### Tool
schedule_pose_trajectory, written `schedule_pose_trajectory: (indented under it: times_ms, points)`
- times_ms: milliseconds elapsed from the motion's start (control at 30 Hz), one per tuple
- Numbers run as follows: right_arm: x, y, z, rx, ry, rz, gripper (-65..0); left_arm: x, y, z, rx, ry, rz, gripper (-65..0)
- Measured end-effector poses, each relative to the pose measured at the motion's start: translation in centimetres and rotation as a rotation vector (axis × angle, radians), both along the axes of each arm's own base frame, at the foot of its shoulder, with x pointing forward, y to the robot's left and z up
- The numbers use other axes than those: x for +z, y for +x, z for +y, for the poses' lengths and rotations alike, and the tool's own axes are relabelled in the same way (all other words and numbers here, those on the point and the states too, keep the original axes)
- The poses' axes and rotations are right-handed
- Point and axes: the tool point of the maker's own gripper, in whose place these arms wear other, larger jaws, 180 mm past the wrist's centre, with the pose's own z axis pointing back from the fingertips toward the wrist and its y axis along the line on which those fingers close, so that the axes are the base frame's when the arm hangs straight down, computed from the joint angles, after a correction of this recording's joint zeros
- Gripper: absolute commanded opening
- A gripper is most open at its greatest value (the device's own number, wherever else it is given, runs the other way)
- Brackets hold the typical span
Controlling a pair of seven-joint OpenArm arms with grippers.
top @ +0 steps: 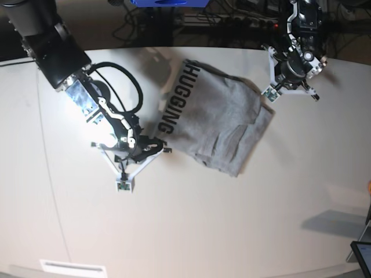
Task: Fold the T-shirt properly
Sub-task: 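Release the fabric and lift the left gripper off the shirt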
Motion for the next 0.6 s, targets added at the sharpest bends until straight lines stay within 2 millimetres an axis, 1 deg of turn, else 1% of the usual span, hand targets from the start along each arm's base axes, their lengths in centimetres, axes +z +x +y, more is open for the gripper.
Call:
schedule_pose_trajectory:
  times_ms: [133,200,467,600]
  points:
    - [-0.1,-0.3,0.6,0.004,0.012,0.005,-65.0,-0.1,1.3,0.3,0.016,0.000,-0.021,-65.0]
    - [-0.1,-0.4,1.1,0.008,0.023,0.009,-65.0,-0.1,1.4,0.2,0.015,-0.008,-0.025,-65.0]
    - [0.1,-0.5,2.3,0.017,0.047,0.006,-65.0,0.1,3.3,0.1,0.027,-0.015,-0.049,-65.0]
    - [-1.1,-0.7,2.6,0.051,0.031,0.034,-65.0,-0.2,4.6,-0.1,0.045,-0.031,-0.061,-65.0]
